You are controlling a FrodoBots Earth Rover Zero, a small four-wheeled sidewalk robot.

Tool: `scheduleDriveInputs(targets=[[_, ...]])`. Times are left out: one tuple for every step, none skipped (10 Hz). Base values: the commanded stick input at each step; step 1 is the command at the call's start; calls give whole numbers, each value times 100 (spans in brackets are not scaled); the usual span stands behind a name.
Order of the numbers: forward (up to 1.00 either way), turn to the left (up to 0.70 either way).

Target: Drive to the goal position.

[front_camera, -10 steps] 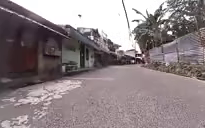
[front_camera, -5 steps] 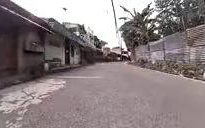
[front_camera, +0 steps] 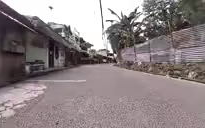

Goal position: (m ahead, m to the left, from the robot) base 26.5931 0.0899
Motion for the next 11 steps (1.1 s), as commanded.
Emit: scheduleDriveInputs(targets=[[50,7],[50,7],[50,7],[50,7],[50,7],[50,7],[50,7],[50,7],[50,7],[50,7],[50,7]])
